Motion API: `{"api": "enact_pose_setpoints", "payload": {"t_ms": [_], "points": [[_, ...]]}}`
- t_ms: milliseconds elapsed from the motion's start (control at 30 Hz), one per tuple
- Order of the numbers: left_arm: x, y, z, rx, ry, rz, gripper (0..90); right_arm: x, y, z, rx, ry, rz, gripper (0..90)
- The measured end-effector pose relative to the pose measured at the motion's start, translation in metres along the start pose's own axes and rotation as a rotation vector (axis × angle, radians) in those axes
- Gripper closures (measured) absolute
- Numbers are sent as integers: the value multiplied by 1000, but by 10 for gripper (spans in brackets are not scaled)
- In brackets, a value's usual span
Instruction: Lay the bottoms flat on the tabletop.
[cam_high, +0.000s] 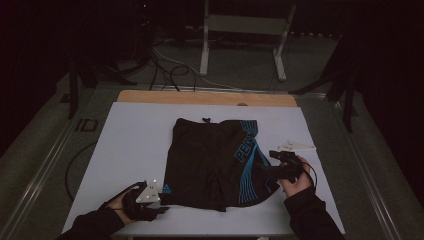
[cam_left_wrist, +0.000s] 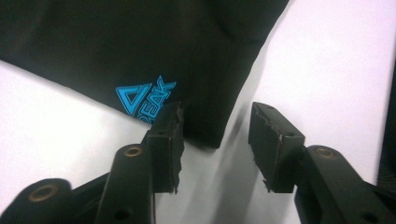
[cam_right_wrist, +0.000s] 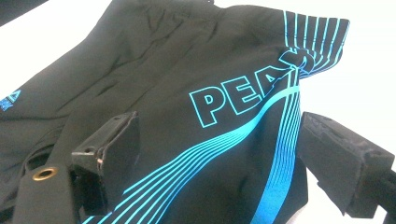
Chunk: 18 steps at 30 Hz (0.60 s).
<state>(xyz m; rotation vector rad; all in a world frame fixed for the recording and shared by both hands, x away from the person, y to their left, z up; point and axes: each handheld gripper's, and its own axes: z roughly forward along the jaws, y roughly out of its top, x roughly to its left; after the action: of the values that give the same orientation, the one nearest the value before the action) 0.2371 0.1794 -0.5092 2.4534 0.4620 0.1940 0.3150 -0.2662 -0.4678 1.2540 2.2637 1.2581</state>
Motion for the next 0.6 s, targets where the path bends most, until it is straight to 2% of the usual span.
{"api": "enact_pose_setpoints", "payload": {"t_ms": [133, 167, 200, 333, 400, 433, 567, 600], "points": [[6, -2, -1, -4, -2, -17, 757, -1, 0, 0, -3, 3, 0, 144], [7, -2, -2, -3, 4, -34, 806, -1, 0, 0, -1, 5, 8, 144], [7, -2, -2, 0, 8, -27, 836, -1, 0, 0, -2, 4, 4, 144], [4, -2, -8, 6, -28, -18, 855, -1, 0, -1, -1, 5, 7, 144], [4, -2, -8, 6, -28, -18, 854, -1, 0, -2, -3, 2, 8, 144], [3, -2, -15, -7, -45, -13, 855, -1, -1, -3, -4, 2, 2, 144], [0, -4, -17, -18, -73, -27, 853, -2, -2, -3, -4, 5, 13, 144], [-1, -5, -17, -10, -64, -21, 852, -2, -3, -4, -4, 1, 14, 144]]}}
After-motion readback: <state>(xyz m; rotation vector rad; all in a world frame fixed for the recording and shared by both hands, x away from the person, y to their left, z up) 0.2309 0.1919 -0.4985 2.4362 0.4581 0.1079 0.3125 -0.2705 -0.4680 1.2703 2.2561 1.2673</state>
